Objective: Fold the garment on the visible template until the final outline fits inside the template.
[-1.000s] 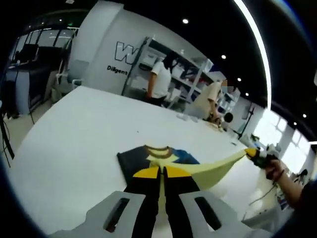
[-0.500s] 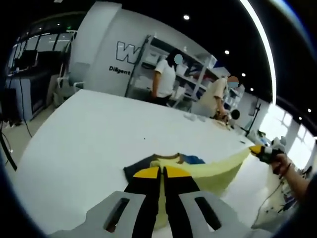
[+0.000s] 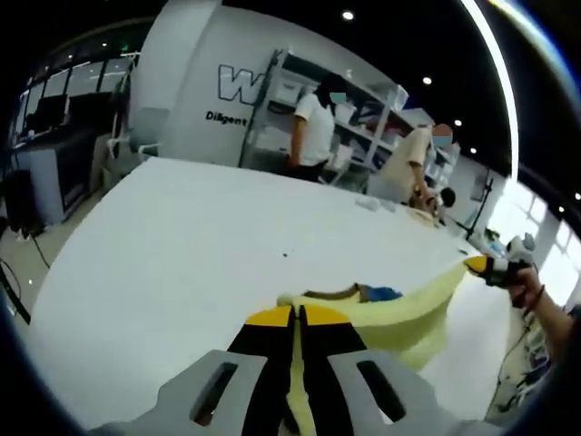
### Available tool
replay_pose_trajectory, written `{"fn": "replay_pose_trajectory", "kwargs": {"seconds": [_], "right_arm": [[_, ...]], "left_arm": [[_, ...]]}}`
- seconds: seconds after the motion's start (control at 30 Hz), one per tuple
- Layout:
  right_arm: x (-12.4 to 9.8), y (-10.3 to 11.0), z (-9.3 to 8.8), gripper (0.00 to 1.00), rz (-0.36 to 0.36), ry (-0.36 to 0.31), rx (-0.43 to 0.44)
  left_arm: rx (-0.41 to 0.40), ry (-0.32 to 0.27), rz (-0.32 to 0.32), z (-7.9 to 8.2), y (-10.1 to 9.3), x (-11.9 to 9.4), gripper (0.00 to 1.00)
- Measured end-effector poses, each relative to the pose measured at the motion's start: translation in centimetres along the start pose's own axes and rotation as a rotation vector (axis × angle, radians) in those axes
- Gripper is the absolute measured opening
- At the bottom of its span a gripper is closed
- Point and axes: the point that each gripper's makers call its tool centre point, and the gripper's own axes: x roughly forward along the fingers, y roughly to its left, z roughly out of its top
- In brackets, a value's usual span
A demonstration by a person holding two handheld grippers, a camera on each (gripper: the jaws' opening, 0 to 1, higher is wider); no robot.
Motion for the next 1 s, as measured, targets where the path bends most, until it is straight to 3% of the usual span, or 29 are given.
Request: {"fn": "replay_pose_trajectory", "kwargs": {"seconds": [0.43, 0.63, 1.0], "right_arm": [[4.3, -3.6, -0.1, 0.0, -0.069, 0.047, 0.016], [6.0, -5.3, -0.5, 0.0, -0.105, 0.064, 0.018], [8.6, -7.4, -2.6, 0.0, -0.19, 0.112, 0.007]], "left_arm": [[-0.006, 0.04, 0.06, -1.0, 2.9, 4.5, 0.0], [-0.015, 0.058, 0.071, -1.4, 3.4, 6.3, 0.0], [-0.002, 0.128, 0.137, -4.0, 5.1, 8.8, 0.0]]}}
